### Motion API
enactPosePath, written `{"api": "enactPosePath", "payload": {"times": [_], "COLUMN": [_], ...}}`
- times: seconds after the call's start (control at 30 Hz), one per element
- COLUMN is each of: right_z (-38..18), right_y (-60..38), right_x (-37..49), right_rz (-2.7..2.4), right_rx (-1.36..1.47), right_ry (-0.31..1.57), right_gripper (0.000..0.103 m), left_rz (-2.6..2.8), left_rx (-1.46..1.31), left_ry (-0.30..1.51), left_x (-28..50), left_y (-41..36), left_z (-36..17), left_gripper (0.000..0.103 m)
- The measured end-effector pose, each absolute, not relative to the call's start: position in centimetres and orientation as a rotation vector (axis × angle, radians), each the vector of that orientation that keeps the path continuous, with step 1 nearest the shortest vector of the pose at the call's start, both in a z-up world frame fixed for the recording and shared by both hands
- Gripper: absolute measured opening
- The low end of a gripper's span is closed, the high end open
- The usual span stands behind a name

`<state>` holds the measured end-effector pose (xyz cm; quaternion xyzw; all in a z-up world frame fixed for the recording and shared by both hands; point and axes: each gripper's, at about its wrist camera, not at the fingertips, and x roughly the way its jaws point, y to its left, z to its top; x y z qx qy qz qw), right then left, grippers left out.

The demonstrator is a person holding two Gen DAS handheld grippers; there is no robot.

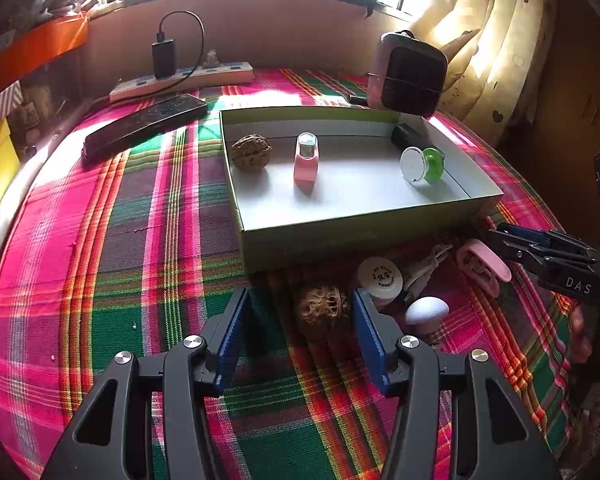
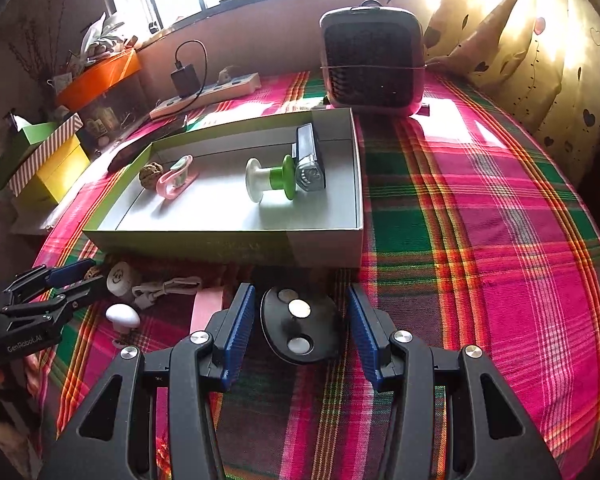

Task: Organize objects
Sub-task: 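Close the left gripper on the brown walnut while the right gripper grasps the black oval puck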

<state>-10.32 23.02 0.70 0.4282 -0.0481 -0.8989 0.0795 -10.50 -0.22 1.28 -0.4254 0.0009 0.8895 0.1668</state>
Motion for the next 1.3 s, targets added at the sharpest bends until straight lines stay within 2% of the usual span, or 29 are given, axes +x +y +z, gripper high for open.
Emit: {"api": "enactPosePath", "payload": {"times": [0.27,0.57,0.67,0.73,1.0,1.3], "right_z": [0.64,0.63,0.65,0.65,0.68,0.66], "right_y": [22.2,22.51,22.66,22.83,22.77,22.77], "right_x": [-10.4,-10.28,-10.2,-10.15,-10.12,-10.11], "right_rz": [-2.701,-2.702,-2.712,-2.711,-2.709,-2.71], "right_rx": [1.304,1.303,1.306,1.304,1.301,1.301], "right_ry": [-0.02,-0.036,-0.035,-0.046,-0.051,-0.05], "right_gripper": [0.048,0.047,0.042,0.04,0.04,0.04], "left_rz": [2.56,2.567,2.57,2.575,2.606,2.61], "left_rx": [-1.222,-1.225,-1.225,-1.226,-1.235,-1.236], "left_ry": [0.036,0.065,0.069,0.069,0.065,0.065], "left_x": [-10.47,-10.46,-10.41,-10.43,-10.46,-10.48], "left_y": [0.02,0.2,0.28,0.28,-0.18,-0.18], "left_z": [1.2,1.17,1.16,1.14,1.12,1.12], "left_gripper": [0.05,0.05,0.049,0.048,0.029,0.027]}}
